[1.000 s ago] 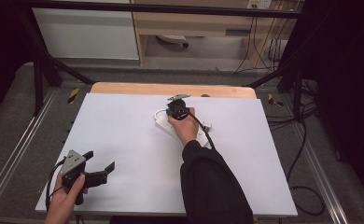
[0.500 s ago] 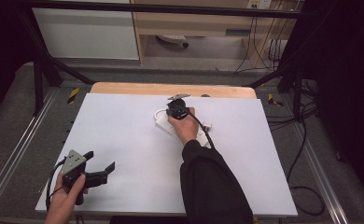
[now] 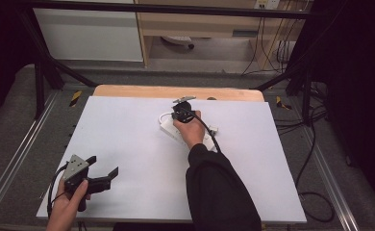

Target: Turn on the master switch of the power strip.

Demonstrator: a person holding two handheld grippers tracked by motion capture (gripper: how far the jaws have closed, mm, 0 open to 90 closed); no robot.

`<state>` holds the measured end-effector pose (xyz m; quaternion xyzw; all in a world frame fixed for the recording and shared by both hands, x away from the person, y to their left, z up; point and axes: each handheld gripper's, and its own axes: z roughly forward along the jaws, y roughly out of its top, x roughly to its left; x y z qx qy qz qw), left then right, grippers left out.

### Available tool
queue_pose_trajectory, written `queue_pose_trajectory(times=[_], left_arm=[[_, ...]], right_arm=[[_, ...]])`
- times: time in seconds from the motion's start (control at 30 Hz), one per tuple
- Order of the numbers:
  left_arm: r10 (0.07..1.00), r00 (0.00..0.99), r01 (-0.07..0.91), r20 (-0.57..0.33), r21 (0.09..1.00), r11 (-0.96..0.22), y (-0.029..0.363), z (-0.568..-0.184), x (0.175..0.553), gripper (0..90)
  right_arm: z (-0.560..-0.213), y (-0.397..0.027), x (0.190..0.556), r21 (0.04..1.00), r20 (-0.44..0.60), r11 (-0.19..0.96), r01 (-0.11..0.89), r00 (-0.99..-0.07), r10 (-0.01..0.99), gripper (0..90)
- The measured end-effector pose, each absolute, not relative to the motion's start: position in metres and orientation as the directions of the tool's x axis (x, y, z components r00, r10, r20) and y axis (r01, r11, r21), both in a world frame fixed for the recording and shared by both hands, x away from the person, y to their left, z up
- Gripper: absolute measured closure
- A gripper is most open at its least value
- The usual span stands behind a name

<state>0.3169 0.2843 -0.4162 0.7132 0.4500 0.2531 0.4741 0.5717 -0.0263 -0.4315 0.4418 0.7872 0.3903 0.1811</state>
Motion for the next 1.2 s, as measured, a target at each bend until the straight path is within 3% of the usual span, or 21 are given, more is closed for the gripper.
queue_pose_trajectory(times=[1.2], left_arm=[[0.883, 0.465, 0.404, -0.065, 0.903, -0.147, 0.284, -0.4164, 0.3168, 6.4]], right_arm=[[-0.4312, -0.0227, 0.5716, 0.762, 0.037, 0.324, 0.562, -0.536, 0.843, 90.0]])
